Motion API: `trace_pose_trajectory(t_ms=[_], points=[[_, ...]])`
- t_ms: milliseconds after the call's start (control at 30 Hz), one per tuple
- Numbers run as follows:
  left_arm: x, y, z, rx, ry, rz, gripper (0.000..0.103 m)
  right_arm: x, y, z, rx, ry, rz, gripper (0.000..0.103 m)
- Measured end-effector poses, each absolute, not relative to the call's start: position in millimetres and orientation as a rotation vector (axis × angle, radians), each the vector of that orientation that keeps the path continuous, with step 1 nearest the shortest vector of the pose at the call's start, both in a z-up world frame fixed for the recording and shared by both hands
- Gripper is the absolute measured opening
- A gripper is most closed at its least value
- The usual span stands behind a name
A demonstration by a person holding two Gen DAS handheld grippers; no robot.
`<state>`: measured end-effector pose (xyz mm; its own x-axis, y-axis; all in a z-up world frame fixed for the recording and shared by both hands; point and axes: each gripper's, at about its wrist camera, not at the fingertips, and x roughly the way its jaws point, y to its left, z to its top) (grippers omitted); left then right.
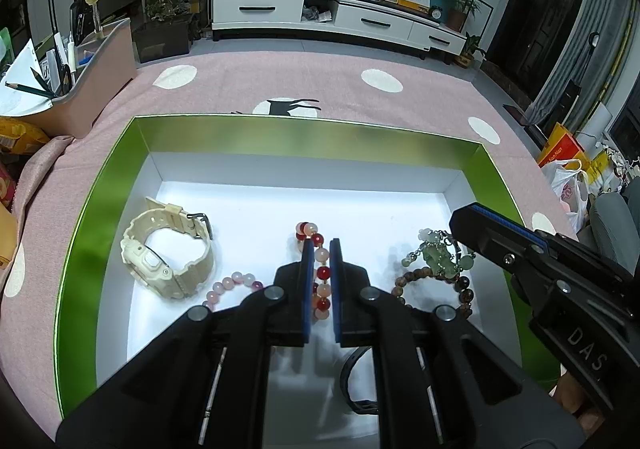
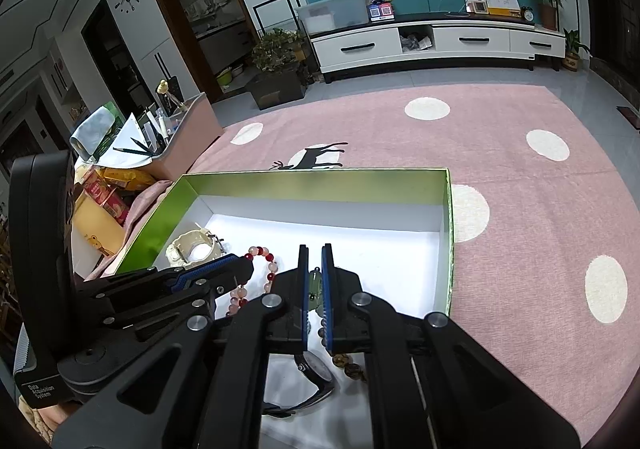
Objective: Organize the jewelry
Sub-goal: 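Lower the red bracelet and jade pendant into the box and open both tools, then withdraw both open tools from the box toward the gold flower pendant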
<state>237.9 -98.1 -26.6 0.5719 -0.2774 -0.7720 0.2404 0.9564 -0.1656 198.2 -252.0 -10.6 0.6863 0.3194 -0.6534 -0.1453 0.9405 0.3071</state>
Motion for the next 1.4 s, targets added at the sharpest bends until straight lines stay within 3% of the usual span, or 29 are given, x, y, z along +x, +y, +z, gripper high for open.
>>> trace_pose_trajectory(t_ms=[700,767,867,1000,1400], points=[[241,-95,-30,-0.055,0.924,-0.290,0.008,198,-258,-13,0.259,0.780,0.243,0.007],[241,-95,-29,-0.055,0.925,-0.285,0.012,197,-258,-12,0.257,0.779,0.242,0.007],[240,-95,-27,-0.058,0.919,-0.282,0.030,196,-259,-11,0.256,0.776,0.237,0.008],[238,-95,-23,-0.058,0.906,-0.279,0.047,192,-261,-6,0.259,0.758,0.229,0.024],[231,-83,-11,-0.057,0.870,-0.255,0.070,176,-270,7,0.248,0.703,0.192,0.044]])
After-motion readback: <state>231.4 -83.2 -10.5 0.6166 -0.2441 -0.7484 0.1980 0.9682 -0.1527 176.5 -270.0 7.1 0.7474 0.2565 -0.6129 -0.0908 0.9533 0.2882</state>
